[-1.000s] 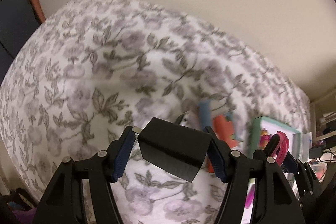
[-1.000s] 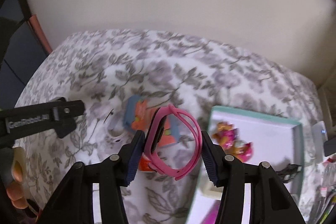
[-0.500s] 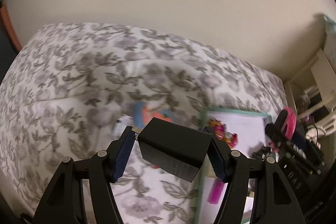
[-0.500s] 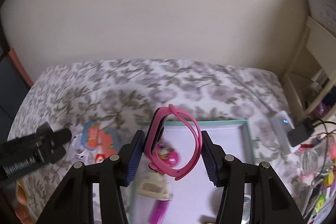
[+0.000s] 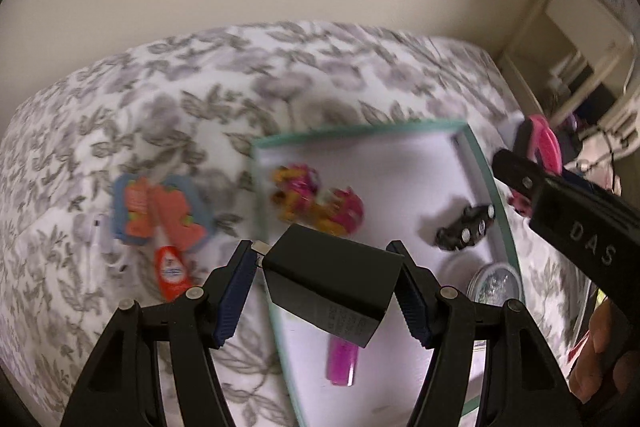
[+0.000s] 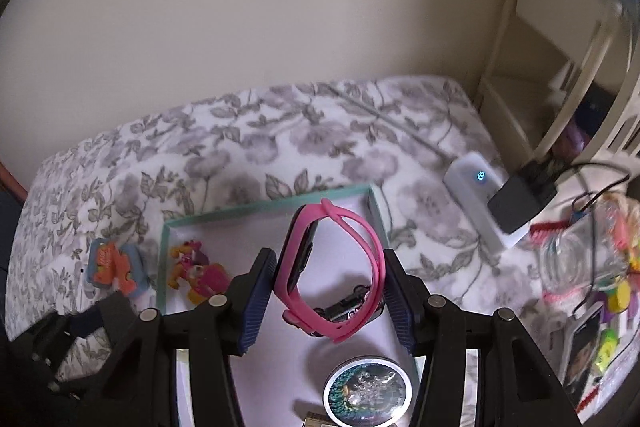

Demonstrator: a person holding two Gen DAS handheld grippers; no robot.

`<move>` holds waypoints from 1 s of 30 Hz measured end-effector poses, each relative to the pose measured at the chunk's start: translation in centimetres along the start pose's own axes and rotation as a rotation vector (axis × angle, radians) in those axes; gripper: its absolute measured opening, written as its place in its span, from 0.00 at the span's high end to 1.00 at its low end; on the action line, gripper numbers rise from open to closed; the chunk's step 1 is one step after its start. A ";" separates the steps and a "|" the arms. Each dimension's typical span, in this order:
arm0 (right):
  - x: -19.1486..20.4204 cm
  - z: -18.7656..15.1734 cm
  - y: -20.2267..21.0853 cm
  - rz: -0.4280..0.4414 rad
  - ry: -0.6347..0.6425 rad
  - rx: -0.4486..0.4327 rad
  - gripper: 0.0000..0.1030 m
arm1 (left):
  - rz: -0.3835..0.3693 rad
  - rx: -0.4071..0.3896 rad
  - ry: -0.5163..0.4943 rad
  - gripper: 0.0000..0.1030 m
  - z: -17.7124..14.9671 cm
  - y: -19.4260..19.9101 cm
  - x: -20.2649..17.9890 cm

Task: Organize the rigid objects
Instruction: 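Carry the charger with the left tool over the tray while the right tool carries the pink band there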

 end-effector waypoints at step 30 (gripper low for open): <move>1.4 -3.2 -5.5 -0.022 0.053 0.159 0.45 | 0.019 0.048 -0.065 0.34 -1.2 -3.7 -2.1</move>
Point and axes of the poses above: each gripper's, at about its wrist camera, not at the fingertips, and y roughly against the way its jaws point, x to its left, z to its top, the point moved 6 cm from there along -y, roughly the way its jaws point, and after that the axes turned 7 degrees about -y, right-handed, at the moved point
